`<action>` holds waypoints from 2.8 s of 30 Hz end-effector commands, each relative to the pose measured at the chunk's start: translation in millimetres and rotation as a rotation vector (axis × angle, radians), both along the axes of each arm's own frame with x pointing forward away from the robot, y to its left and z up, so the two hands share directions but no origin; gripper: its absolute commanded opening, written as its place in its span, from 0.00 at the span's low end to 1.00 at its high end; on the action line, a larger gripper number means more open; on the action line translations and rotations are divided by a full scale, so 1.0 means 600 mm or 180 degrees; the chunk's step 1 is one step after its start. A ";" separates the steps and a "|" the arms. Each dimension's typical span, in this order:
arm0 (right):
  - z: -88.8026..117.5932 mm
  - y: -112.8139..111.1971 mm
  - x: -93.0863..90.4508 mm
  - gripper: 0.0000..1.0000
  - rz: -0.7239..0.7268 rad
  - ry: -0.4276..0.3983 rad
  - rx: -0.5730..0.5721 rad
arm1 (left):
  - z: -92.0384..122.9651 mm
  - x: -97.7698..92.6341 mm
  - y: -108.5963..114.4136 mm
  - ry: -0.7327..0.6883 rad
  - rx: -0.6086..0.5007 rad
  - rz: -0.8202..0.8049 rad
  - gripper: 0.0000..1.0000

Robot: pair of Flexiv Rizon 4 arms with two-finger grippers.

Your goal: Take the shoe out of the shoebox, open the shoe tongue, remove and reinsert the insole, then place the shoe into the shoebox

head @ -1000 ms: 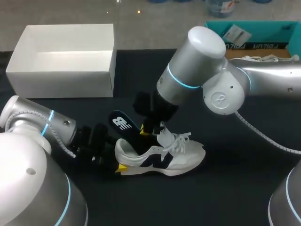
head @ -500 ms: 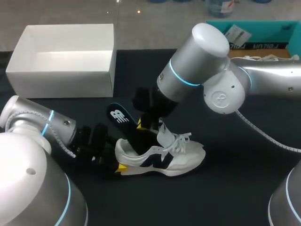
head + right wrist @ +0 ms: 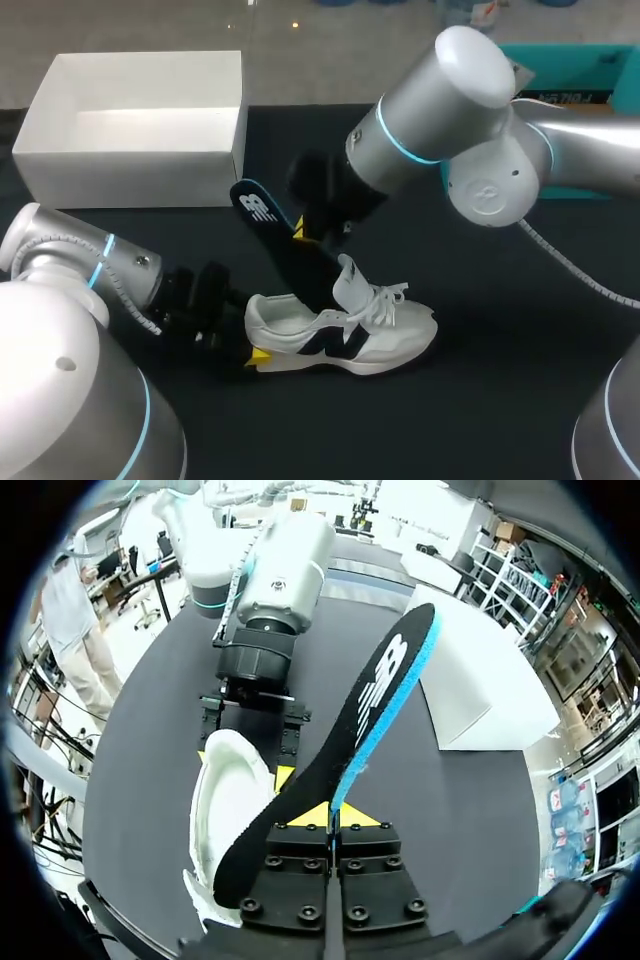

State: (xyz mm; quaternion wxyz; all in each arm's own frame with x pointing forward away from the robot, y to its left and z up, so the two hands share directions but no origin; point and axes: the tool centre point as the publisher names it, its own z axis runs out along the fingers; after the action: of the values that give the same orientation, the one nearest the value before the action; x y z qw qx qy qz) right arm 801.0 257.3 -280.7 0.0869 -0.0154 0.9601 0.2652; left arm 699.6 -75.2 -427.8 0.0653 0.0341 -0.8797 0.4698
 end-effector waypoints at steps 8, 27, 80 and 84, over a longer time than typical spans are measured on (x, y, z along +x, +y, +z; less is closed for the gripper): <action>0.082 -0.034 0.018 0.00 -0.0113 -0.0156 0.0105 | -0.008 0.001 -0.001 0.0002 0.0003 -0.0001 0.00; 0.194 -0.093 0.050 0.00 -0.0101 -0.0553 0.0267 | -0.008 0.001 -0.001 0.0002 0.0003 -0.0001 0.00; 0.316 -0.233 -0.014 0.00 -0.0015 0.0339 0.2315 | -0.008 0.001 -0.001 0.0002 0.0003 -0.0001 0.00; 0.327 -0.239 -0.020 0.00 -0.0093 0.0474 0.2326 | -0.008 0.001 -0.001 0.0002 0.0003 -0.0001 0.00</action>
State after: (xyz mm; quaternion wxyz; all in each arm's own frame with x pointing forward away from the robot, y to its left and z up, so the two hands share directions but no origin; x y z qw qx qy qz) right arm 792.7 116.9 -92.4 0.0229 0.0403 0.8023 0.5952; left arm 699.6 -75.1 -427.9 0.0653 0.0340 -0.8797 0.4698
